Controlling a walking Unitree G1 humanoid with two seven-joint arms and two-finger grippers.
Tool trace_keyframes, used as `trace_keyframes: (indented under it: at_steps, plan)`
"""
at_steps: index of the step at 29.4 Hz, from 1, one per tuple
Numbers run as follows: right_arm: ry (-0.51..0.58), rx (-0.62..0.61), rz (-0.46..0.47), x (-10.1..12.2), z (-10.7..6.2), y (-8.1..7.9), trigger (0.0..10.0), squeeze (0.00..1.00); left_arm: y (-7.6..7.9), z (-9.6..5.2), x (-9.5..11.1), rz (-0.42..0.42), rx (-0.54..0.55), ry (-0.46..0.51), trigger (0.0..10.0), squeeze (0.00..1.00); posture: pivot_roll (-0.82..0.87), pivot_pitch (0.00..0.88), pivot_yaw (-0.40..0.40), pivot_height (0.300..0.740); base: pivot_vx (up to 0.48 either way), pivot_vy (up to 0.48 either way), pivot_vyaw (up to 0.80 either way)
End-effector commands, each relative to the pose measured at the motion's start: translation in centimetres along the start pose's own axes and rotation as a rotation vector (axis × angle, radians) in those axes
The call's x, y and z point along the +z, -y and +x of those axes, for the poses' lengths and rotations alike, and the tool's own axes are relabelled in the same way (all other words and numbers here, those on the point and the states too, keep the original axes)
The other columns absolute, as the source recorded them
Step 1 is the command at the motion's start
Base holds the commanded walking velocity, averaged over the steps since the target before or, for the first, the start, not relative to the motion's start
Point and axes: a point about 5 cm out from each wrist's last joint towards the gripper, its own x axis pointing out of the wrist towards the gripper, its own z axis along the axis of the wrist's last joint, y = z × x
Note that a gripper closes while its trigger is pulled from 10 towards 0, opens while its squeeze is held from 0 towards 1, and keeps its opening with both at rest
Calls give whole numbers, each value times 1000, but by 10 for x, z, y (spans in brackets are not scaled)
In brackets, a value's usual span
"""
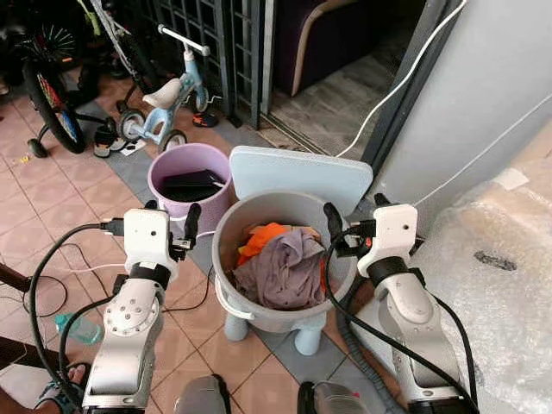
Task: Clothes washing
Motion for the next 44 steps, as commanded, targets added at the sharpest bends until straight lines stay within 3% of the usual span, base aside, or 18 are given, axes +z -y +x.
trace_keyframes:
  at_steps: [1,16,44]
  plan:
    - [1,16,5,0,0,-2,10000,0,1,-2,2,1,-8,5,10000,0,19,184,-12,740,300,0,0]
    - [-4,26,12,0,0,-3,10000,0,1,-7,0,4,-5,-4,10000,0,24,207,-16,740,347,0,0]
    - [-36,25,17,-5,-5,-5,10000,0,4,-22,-9,-8,1,-81,10000,0,33,245,-27,740,0,0,0]
